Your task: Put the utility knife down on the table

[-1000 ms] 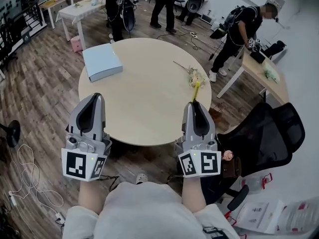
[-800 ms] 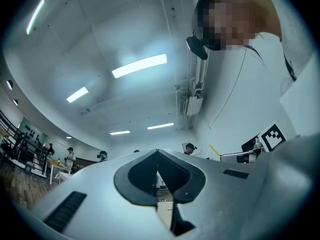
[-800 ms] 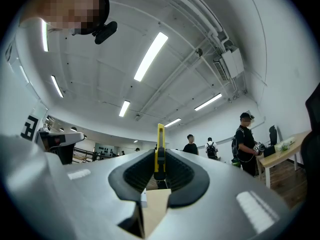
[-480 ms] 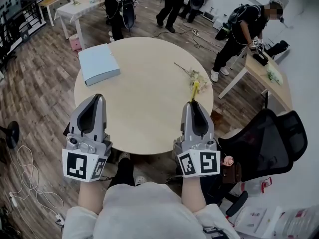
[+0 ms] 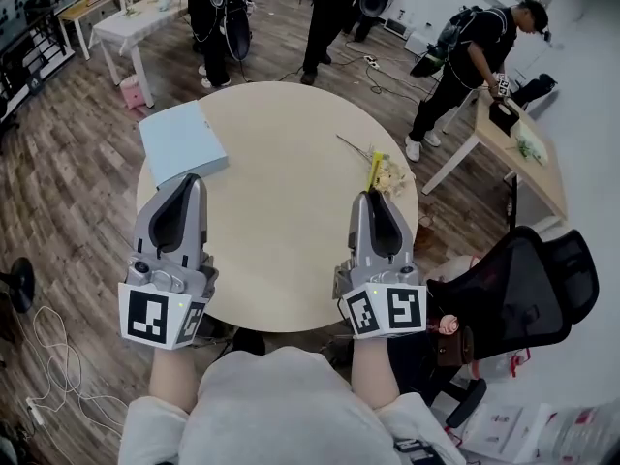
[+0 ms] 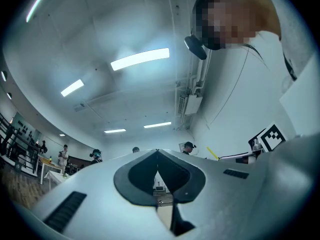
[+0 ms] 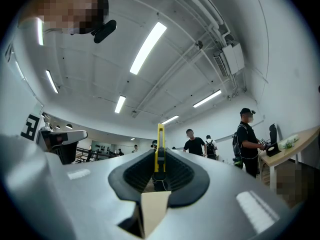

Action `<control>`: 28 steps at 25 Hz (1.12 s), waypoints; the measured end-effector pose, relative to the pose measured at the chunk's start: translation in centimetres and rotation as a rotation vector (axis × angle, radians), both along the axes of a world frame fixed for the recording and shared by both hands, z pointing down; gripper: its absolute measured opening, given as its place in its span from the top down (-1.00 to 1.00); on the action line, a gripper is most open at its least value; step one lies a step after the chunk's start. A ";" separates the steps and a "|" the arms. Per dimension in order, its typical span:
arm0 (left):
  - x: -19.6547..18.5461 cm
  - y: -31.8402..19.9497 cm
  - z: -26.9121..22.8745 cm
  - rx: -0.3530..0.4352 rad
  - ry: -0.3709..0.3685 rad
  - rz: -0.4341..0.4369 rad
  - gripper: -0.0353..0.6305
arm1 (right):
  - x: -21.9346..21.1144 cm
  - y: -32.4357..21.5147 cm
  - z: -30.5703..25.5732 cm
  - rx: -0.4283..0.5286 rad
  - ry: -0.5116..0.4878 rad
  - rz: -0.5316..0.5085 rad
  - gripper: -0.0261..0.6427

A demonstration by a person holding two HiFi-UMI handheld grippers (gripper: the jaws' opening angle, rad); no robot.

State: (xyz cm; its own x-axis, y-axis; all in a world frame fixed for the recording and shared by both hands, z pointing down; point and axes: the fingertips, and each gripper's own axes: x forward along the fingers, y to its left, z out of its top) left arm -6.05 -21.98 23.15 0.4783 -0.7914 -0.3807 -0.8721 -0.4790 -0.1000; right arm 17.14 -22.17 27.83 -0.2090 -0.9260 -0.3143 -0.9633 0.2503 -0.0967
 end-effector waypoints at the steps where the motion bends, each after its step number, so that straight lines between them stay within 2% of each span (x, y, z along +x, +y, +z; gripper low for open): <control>1: -0.2 -0.9 0.0 -0.002 -0.003 0.006 0.87 | -0.3 -0.9 0.2 -0.007 -0.004 0.002 0.70; 10: -1.3 -7.7 1.9 -0.053 -0.018 0.051 0.87 | -2.3 -7.6 3.9 -0.125 -0.019 0.019 0.70; 28: -4.3 -16.3 8.6 -0.217 0.004 0.086 0.87 | -7.0 -17.6 18.3 -0.500 0.001 0.000 0.70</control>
